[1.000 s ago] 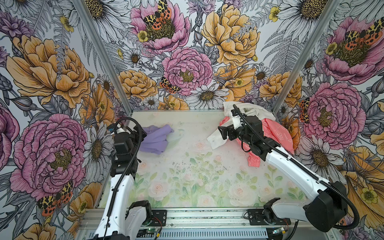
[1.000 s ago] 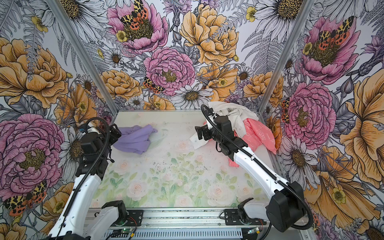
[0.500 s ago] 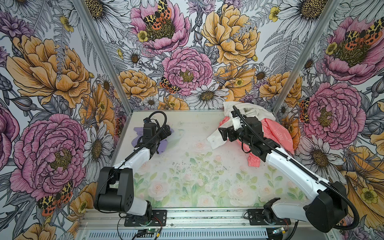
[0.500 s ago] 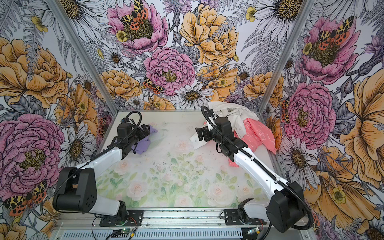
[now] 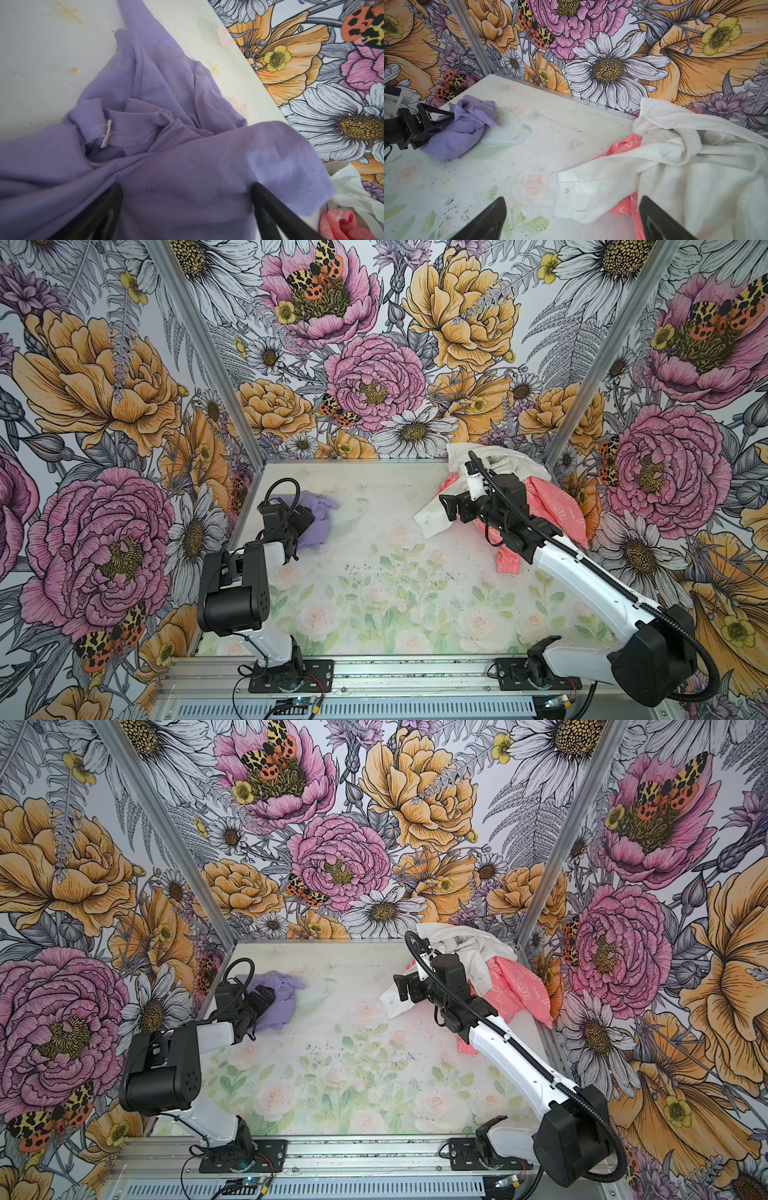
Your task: Pick out a specific cloth from the pile
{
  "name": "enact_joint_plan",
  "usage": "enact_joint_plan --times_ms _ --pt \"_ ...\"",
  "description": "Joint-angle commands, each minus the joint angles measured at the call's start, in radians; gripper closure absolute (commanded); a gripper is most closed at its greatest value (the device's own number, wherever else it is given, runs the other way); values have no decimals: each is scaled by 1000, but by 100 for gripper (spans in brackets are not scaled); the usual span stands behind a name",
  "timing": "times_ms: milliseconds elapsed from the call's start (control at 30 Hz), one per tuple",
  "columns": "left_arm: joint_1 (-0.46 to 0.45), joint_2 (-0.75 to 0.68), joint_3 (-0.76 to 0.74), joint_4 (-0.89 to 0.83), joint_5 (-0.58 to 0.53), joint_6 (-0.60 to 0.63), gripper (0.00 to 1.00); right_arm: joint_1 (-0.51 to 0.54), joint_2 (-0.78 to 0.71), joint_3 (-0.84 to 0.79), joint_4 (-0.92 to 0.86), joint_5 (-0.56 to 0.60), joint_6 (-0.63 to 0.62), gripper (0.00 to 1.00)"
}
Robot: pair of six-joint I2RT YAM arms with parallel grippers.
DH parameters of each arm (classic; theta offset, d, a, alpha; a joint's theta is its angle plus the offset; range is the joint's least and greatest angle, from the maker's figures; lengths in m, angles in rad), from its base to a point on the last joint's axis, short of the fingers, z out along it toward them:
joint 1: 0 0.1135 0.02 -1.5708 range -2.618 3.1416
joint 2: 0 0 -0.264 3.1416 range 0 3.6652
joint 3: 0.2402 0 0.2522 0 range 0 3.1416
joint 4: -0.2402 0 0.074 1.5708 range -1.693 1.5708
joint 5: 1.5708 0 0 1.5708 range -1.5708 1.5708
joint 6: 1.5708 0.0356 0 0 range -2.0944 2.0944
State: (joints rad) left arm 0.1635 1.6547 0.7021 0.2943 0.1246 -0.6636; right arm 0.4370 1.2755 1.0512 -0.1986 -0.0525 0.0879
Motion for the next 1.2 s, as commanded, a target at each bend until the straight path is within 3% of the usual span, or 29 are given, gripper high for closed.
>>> enact_joint_plan --times_ms 0,233,433,633,800,1000,1167 --pt "13 12 -26 31 30 -44 1 -7 -1 -7 5 5 -2 1" --pt "0 -210 -59 -4 -51 12 1 -17 -15 -15 6 5 -4 0" --pt "-102 -484 -60 -106 -271 217 1 -42 -20 -24 12 0 13 1" --pt "-197 -639 -143 -29 -415 419 1 -133 -48 -119 113 -34 91 1" --pt "-216 -645 -324 268 -462 508 1 -259 -97 -286 307 -63 196 0" --pt "-204 -481 -430 557 -453 602 1 -415 -94 -430 422 19 261 0" --pt "-177 -440 -417 581 -427 623 1 -478 -82 -546 555 97 235 0"
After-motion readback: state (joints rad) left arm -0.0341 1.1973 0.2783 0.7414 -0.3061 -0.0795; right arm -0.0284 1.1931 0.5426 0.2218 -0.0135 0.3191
